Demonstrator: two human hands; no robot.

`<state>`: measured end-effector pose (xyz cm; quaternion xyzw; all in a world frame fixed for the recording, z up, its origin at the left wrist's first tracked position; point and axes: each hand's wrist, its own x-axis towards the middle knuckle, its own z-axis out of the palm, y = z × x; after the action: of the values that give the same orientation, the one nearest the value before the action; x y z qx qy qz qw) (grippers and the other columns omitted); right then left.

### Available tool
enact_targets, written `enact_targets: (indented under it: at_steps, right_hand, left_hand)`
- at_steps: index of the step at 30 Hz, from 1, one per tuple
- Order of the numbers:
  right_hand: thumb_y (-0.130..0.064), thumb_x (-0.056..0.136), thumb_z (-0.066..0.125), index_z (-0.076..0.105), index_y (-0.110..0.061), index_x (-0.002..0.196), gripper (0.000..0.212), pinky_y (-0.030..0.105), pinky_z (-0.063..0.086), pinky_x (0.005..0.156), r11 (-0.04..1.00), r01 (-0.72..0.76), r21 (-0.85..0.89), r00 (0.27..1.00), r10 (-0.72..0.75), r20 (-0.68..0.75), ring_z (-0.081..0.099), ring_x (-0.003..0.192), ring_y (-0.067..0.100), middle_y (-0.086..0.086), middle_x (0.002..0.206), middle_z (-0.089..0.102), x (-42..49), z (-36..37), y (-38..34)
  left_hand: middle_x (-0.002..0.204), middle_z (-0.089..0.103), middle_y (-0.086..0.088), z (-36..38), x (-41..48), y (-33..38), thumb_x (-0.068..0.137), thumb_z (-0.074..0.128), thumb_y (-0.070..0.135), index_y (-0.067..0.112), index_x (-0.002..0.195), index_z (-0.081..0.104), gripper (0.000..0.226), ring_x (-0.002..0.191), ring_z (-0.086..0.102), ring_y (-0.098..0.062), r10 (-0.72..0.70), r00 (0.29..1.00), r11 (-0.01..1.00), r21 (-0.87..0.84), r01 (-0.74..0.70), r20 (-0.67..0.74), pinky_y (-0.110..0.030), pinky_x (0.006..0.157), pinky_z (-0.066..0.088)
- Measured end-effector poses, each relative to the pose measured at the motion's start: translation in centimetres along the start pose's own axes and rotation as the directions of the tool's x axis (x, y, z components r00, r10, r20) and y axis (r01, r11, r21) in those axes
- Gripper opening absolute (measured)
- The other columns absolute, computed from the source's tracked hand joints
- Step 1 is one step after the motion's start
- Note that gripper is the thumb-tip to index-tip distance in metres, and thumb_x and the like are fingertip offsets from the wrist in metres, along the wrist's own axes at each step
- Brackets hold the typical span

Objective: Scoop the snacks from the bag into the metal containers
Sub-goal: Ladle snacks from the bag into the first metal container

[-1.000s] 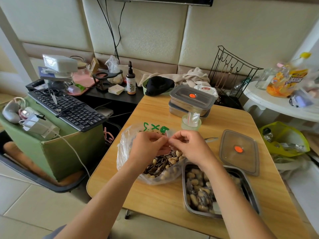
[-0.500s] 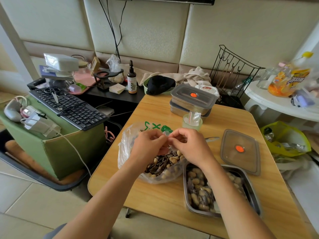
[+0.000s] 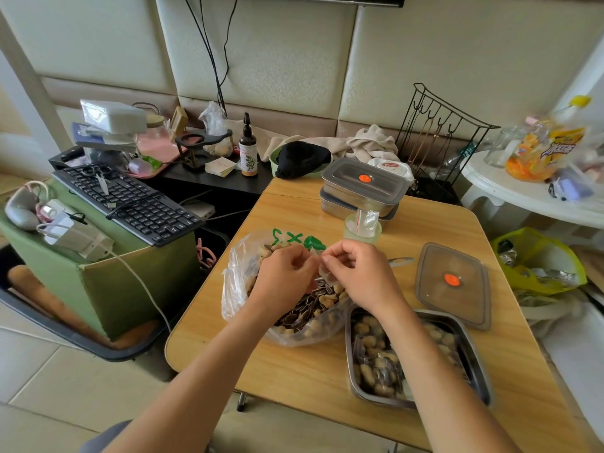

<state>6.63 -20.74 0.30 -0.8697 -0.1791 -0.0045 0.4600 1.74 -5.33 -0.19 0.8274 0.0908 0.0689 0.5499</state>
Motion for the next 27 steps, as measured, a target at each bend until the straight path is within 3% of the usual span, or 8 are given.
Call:
enact_targets:
  at_steps: [4, 8, 12, 14, 18, 22, 27]
  right_hand:
    - [-0.021, 0.098, 0.069, 0.075, -0.025, 0.092, 0.009, 0.023, 0.059, 0.068, 0.999, -0.039, 0.023, 0.999, 0.039, 0.014, 0.071, 0.072, 0.004, -0.007, 0.081, 0.076, 0.1, 0.1, 0.2]
    - [-0.028, 0.1, 0.068, 0.075, -0.024, 0.093, 0.01, 0.037, 0.063, 0.077, 0.992, -0.082, 0.098, 0.994, 0.074, 0.082, 0.073, 0.075, 0.011, -0.004, 0.083, 0.077, 0.0, 0.1, 0.0]
    - [-0.033, 0.099, 0.069, 0.076, -0.021, 0.094, 0.015, 0.049, 0.063, 0.081, 0.973, -0.133, 0.19, 0.984, 0.108, 0.139, 0.076, 0.076, 0.023, 0.002, 0.082, 0.078, 0.0, 0.1, -0.1]
    - [-0.025, 0.101, 0.068, 0.076, -0.018, 0.093, 0.013, 0.047, 0.064, 0.079, 0.974, -0.114, 0.196, 0.988, 0.091, 0.124, 0.076, 0.073, 0.022, 0.003, 0.08, 0.078, 0.0, 0.0, -0.2]
    - [-0.019, 0.098, 0.071, 0.077, -0.018, 0.092, 0.008, 0.022, 0.059, 0.067, 0.997, -0.024, 0.069, 0.999, 0.021, 0.033, 0.073, 0.069, 0.007, -0.005, 0.079, 0.077, -0.1, 0.0, -0.4]
    - [-0.011, 0.097, 0.069, 0.077, -0.02, 0.092, 0.013, 0.028, 0.062, 0.068, 0.999, 0.003, 0.037, 0.998, -0.005, 0.057, 0.074, 0.072, 0.011, -0.004, 0.078, 0.077, -0.2, 0.0, -0.3]
    - [-0.016, 0.097, 0.071, 0.079, -0.021, 0.093, 0.01, 0.018, 0.057, 0.064, 0.998, -0.001, 0.062, 0.999, -0.002, 0.049, 0.073, 0.07, 0.005, -0.006, 0.078, 0.077, -0.2, -0.4, -0.2]
  left_hand:
    - [0.075, 0.075, -0.002, -0.1, 0.3, -0.2, 0.1, 0.062, 0.027, 0.021, 0.082, 0.069, 0.02, 0.07, 0.076, -0.014, -0.003, 1.0, 0.999, 0.04, 0.003, 0.001, -0.042, 0.077, 0.064]
    - [0.072, 0.072, -0.002, -0.1, 0.3, -0.5, 0.096, 0.061, 0.026, 0.023, 0.08, 0.068, 0.017, 0.071, 0.072, -0.023, 0.084, 0.996, 0.98, 0.185, -0.079, -0.02, -0.042, 0.069, 0.061]
    - [0.061, 0.062, 0.004, 0.1, 0.4, -0.5, 0.091, 0.067, 0.024, 0.019, 0.074, 0.067, 0.018, 0.051, 0.049, -0.007, 0.184, 0.983, 0.956, 0.239, -0.172, -0.026, -0.017, 0.049, 0.04]
    - [0.057, 0.056, 0.005, 0.2, 0.4, -0.5, 0.09, 0.067, 0.024, 0.015, 0.071, 0.065, 0.021, 0.049, 0.043, -0.006, 0.199, 0.979, 0.956, 0.228, -0.184, -0.045, -0.016, 0.048, 0.036]
    - [0.062, 0.057, 0.002, 0.3, 0.5, -0.8, 0.094, 0.061, 0.027, 0.013, 0.074, 0.062, 0.024, 0.052, 0.041, -0.007, 0.207, 0.977, 0.942, 0.278, -0.186, -0.049, -0.02, 0.051, 0.035]
    - [0.074, 0.062, 0.003, 0.3, 0.5, -0.8, 0.105, 0.048, 0.038, 0.015, 0.083, 0.062, 0.035, 0.064, 0.053, -0.013, 0.192, 0.978, 0.937, 0.279, -0.209, 0.087, -0.032, 0.061, 0.042]
    - [0.073, 0.064, 0.003, -0.3, 0.9, -1.3, 0.104, 0.055, 0.039, 0.015, 0.086, 0.066, 0.031, 0.065, 0.057, -0.013, 0.286, 0.953, 0.887, 0.349, -0.301, 0.094, -0.033, 0.064, 0.049]
